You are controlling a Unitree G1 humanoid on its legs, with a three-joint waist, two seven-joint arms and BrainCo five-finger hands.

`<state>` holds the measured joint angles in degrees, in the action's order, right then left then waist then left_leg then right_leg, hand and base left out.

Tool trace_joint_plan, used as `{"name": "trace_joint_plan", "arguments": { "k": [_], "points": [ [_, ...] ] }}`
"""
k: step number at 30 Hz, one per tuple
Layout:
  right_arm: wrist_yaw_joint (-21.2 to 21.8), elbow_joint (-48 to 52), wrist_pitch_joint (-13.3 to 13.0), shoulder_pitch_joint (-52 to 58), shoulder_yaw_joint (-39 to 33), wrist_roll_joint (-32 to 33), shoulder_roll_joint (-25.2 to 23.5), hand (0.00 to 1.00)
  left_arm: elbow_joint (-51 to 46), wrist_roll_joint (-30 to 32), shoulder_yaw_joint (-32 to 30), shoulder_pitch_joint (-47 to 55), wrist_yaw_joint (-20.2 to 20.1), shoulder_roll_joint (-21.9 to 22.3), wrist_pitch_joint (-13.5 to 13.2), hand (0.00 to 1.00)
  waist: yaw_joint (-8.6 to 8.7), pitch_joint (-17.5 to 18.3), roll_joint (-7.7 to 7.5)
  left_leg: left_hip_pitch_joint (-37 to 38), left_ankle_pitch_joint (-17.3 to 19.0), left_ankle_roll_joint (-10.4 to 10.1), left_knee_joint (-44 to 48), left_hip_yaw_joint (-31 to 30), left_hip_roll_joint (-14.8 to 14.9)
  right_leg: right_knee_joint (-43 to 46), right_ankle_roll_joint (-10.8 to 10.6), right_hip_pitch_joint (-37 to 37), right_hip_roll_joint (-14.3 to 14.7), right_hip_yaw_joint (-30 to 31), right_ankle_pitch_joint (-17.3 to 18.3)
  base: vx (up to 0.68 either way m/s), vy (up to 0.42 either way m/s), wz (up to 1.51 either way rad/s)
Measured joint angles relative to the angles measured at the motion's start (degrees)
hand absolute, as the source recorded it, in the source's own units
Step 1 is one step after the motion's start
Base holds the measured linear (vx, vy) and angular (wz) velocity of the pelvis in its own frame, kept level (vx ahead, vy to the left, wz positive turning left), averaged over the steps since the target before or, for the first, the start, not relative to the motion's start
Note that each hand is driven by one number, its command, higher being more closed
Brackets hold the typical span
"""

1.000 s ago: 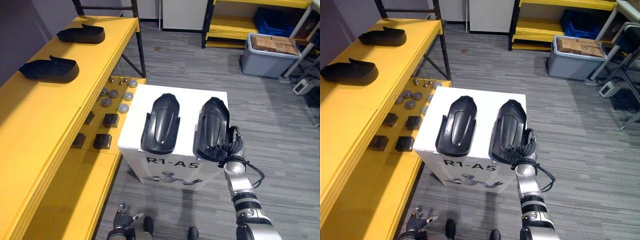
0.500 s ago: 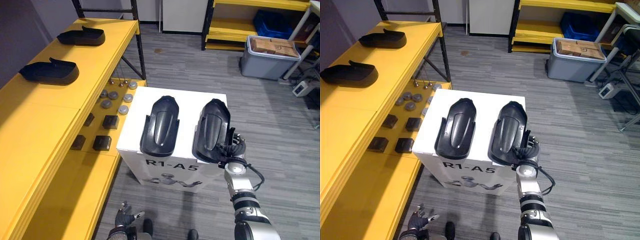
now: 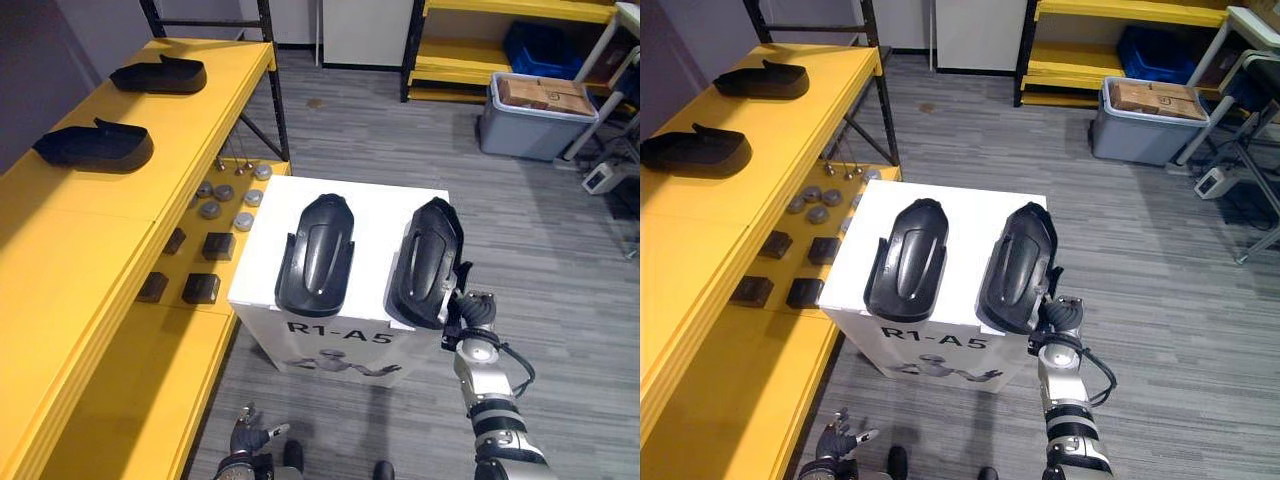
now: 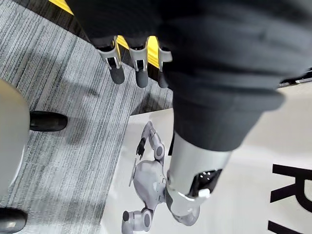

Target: Walk over and take plastic housings, then place them on the shelf

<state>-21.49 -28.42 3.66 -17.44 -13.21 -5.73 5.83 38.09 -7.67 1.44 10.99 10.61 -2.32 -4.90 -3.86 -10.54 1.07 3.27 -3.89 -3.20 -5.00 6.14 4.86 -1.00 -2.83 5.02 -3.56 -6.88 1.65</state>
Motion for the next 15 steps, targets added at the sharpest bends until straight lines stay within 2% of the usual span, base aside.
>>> {"name": "trace_joint_plan", "arguments": {
  "k": [6, 12, 15],
  "points": [
    [-0.89, 9.94, -0.1, 3.91, -0.43, 0.75, -0.02, 1.0, -5.08, 0.0, -2.46, 0.14, 0.24, 0.43, 0.01, 0.0, 0.13, 0.04, 0.04, -0.27, -0.02, 0.02, 0.03, -0.46, -0.11, -0.07, -0.01, -0.03, -0.06, -0.38, 0.01, 0.0, 0.003, 0.02],
    [-3.57, 20.28, -0.35, 6.24, -2.64, 0.0, -0.06, 1.0, -17.04, -0.03, -5.47, 1.33, 1.37, 0.79, -0.74, 0.0, 0.31, 0.38, 0.09, -1.37, -0.09, 0.1, 0.06, -0.97, -0.15, 0.03, -0.01, -0.69, -0.12, -0.62, 0.01, 0.0, 0.006, 0.03],
    [-4.12, 25.38, -0.82, 6.26, -2.56, -2.27, -0.09, 1.0, -24.9, -0.13, -7.65, 2.35, 2.37, 2.73, -1.22, 0.0, 0.86, 0.4, 0.09, -1.46, -0.11, 0.12, 0.08, -1.57, -0.28, 0.07, -0.02, -0.35, -0.25, -1.24, 0.01, 0.02, 0.012, 0.09]
  ]
}}
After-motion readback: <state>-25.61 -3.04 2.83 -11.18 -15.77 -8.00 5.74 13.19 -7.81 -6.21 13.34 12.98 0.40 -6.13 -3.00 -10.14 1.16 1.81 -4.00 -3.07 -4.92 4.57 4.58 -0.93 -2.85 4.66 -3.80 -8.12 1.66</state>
